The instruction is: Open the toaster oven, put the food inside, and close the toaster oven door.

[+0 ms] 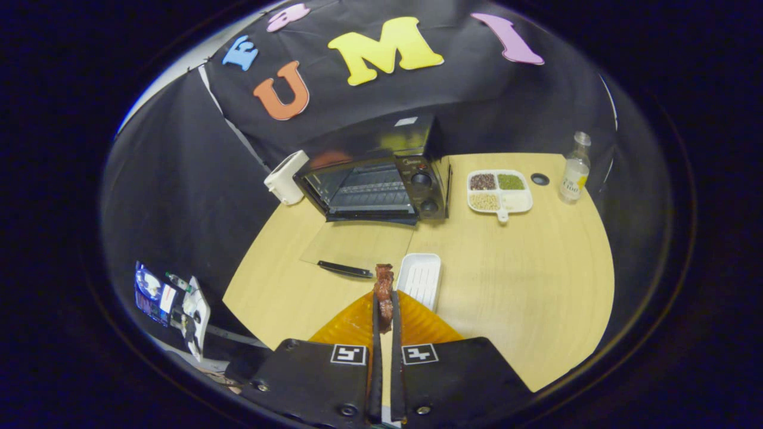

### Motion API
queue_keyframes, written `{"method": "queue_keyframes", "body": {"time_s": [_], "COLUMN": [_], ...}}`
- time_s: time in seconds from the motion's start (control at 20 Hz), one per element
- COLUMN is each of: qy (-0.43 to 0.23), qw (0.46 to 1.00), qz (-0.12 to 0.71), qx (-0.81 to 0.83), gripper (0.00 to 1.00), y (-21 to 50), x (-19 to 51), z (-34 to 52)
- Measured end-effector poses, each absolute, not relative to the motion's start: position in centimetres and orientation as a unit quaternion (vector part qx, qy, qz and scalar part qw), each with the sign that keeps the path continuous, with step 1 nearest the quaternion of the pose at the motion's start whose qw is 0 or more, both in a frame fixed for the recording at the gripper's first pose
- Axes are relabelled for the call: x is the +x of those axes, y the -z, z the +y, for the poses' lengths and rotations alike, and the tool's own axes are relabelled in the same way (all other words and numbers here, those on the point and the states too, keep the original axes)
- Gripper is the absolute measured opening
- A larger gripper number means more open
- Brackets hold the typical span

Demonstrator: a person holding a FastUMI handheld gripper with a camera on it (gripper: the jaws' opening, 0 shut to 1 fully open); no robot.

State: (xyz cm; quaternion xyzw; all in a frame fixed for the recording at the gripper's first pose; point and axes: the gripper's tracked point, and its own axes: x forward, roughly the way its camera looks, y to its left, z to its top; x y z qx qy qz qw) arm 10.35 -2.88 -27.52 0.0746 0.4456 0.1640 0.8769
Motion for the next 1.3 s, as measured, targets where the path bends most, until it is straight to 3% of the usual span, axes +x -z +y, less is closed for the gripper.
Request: {"method": "queue_keyframes", "body": {"time_s": [0.6, 1.0, 1.3], "qy": [-0.121, -0.06, -0.031], "qw": [0.925, 0.945, 0.917], "qz": [0.359, 0.249, 0.181], "qx": [0.033, 0.204, 0.353], "gripper": [0.09, 0.09, 0.09], "y": [30.7, 32.2, 34.2], "x": [16.8, 24.2, 30.1], "z": [9.9, 13.7, 14.9]}}
